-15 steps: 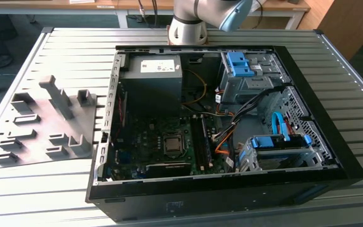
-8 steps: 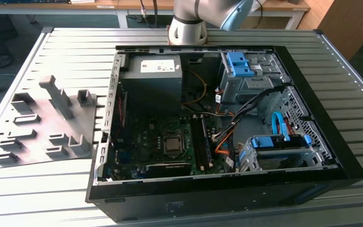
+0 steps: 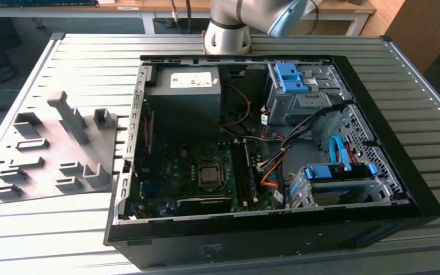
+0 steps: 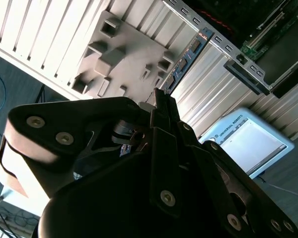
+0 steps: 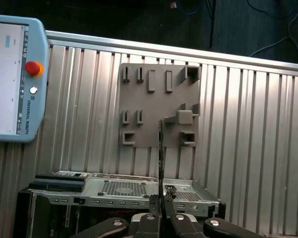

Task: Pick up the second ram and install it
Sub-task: 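Pick up the second ram and move it above second insertion slot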

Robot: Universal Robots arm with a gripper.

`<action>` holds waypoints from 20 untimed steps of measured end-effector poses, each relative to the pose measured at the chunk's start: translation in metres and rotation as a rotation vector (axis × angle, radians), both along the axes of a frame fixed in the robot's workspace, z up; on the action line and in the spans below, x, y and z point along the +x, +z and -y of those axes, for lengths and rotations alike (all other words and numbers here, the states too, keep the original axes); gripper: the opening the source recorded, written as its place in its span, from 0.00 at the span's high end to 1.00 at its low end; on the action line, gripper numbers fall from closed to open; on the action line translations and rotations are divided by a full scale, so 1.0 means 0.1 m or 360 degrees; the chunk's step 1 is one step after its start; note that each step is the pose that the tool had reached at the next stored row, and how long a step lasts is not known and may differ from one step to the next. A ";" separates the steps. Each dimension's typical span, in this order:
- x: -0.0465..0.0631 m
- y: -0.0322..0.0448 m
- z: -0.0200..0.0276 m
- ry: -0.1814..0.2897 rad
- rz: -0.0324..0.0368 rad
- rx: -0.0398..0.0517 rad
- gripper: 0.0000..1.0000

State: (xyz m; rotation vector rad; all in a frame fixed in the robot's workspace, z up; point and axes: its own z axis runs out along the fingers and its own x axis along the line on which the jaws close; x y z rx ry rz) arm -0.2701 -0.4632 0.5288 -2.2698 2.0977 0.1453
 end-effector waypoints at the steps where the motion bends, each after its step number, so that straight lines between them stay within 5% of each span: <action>1: 0.02 -0.004 0.000 0.0000 0.0000 0.0000 0.86; 20: 0.35 -0.055 0.000 0.0000 0.0000 0.0000 0.86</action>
